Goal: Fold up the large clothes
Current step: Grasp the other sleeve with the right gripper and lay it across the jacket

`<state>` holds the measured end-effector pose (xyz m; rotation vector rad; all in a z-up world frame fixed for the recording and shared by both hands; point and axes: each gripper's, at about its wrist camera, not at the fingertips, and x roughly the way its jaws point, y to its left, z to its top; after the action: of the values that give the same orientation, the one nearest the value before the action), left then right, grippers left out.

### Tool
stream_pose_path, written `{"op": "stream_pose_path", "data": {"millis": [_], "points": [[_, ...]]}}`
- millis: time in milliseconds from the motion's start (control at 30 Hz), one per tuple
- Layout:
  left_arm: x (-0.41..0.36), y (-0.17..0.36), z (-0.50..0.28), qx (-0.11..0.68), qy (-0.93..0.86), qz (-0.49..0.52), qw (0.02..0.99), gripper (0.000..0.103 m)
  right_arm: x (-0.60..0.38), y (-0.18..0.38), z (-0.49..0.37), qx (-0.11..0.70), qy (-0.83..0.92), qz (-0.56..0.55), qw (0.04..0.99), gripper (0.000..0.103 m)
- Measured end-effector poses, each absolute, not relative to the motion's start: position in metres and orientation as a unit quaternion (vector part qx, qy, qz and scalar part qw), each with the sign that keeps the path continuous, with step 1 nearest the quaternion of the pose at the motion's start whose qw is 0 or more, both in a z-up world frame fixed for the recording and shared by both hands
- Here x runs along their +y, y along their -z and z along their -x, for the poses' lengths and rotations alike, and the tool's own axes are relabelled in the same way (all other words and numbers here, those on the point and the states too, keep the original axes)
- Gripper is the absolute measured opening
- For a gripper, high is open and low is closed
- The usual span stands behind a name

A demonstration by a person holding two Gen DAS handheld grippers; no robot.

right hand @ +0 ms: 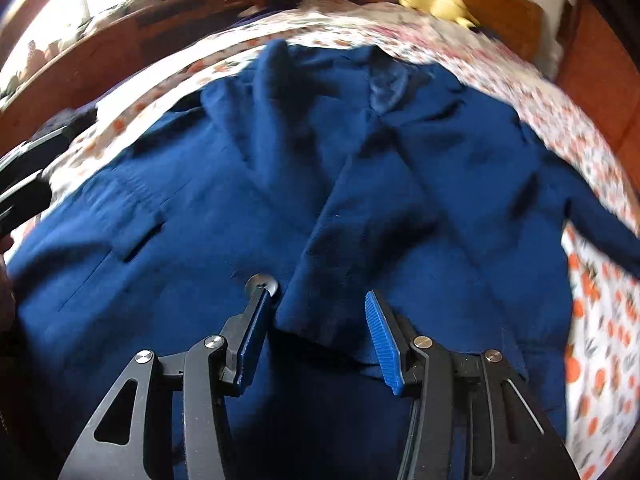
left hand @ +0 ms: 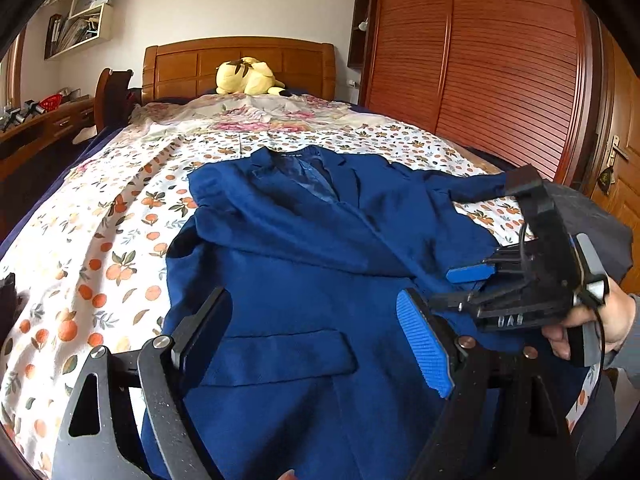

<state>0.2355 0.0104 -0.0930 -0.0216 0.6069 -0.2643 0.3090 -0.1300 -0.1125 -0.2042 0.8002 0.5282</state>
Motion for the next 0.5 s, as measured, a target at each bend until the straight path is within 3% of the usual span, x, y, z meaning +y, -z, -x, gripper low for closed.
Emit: {"op": "stream_pose_path", "data": {"millis": [67,100,167,500], "points": [[0.013,0.094,-0.233,0.299,0.131,0.010,0.945,0.085,-0.141,0.112,-0.316,0.392,-0.253,0.079,0.881,0.049],[0.014,0.095,-0.232,0.300,0.131,0.010,0.945,0.085,-0.146,0.112,-0.318,0.392,-0.255,0.075,0.880,0.043],[0.016,0.097,-0.232,0.302,0.131,0.009,0.944,0.085,-0.153,0.109,-0.318,0.390,-0.265,0.078,0.879,0.014],[0.017,0.106,-0.236,0.314,0.131,0.010,0.940,0.085,-0.198,0.004,-0.290,0.289,-0.242,0.080,0.923,0.010]]}}
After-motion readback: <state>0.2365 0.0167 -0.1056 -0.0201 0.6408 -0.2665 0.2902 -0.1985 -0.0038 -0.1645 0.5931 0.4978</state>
